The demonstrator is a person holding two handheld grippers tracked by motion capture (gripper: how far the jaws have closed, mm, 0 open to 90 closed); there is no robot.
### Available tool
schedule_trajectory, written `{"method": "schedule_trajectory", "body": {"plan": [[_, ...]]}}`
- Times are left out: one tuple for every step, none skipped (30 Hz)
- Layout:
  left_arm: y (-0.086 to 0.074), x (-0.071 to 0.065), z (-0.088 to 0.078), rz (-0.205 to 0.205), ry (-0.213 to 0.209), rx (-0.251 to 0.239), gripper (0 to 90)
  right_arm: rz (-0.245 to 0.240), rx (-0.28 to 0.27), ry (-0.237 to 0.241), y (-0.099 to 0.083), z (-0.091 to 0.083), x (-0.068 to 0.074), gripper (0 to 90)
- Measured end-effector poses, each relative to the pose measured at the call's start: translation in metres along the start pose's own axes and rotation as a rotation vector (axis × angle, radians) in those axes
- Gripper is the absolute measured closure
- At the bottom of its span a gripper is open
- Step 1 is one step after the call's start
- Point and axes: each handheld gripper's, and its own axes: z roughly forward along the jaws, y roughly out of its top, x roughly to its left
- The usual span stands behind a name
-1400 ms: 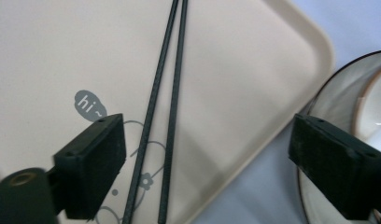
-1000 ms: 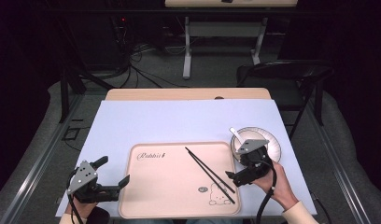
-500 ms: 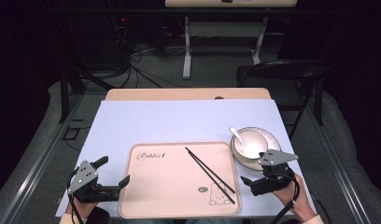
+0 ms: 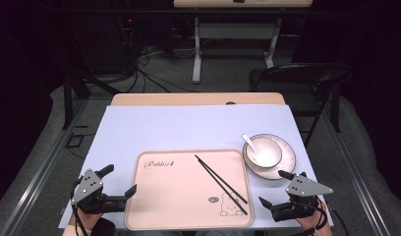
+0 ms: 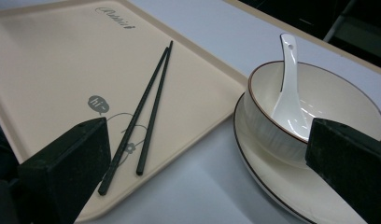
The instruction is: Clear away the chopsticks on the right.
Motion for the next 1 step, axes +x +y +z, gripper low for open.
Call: {"method": "schedule_trajectory", "body": {"plan": [[0.0003,0.0000,0.0004,0.003,0.000,0.002,0.0,0.017,0.008,-0.004,-0.0013,-0.0002,-0.0018,0.0]]}}
